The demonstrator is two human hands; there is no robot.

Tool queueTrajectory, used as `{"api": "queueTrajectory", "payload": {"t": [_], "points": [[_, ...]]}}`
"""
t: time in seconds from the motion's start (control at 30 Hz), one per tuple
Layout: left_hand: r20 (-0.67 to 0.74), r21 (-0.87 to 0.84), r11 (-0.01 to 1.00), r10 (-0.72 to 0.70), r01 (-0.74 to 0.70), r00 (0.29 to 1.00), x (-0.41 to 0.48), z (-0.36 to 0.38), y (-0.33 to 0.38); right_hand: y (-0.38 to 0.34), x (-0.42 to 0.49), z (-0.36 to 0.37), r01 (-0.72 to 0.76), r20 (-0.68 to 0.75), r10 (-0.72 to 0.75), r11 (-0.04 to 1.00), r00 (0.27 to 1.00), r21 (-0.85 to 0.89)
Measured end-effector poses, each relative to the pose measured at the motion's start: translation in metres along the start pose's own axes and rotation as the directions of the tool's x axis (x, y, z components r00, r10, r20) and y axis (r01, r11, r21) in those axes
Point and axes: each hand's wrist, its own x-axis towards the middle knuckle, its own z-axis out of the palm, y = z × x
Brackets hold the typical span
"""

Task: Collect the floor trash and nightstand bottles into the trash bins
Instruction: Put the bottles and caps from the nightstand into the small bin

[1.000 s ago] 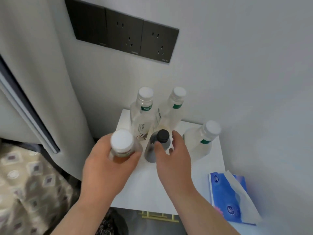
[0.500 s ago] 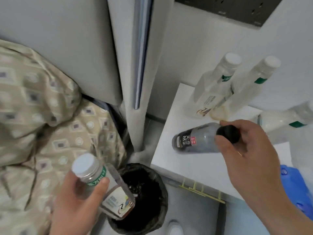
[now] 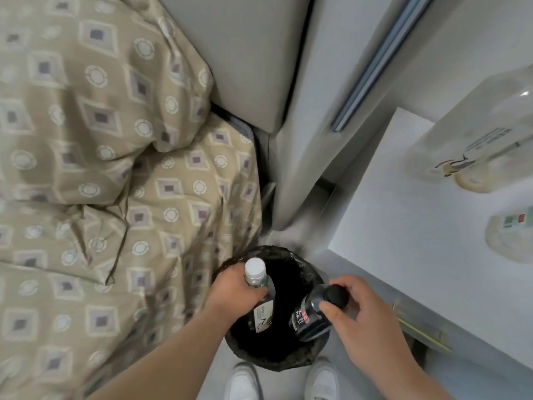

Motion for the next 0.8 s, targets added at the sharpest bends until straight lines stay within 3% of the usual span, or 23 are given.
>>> {"api": "queueTrajectory", "payload": {"t": [0.2,0.47,0.67,0.8], "points": [[0.035,0.163,0.982,-0.104,0.097,0.994,0.032,0.024,-0.025,0.019,0.017,0.013,-0.036,0.026,0.038,0.997,0.999,-0.064],[-0.028,0.152,0.98,-0.126,0.129,0.992,0.03,0.042,-0.05,0.031,0.041,0.047,-0.05,0.117,0.072,0.982,0.991,-0.184],[0.041,0.248,0.968,0.025,-0.035,0.999,0.014,0.036,-0.058,0.042,0.071,0.086,-0.033,0.221,0.101,0.956,0.97,-0.292],[0.084,0.251,0.959,0.112,-0.129,0.99,0.012,0.026,-0.068,0.056,0.09,0.111,-0.118,0.238,0.187,0.954,0.953,-0.277]]}}
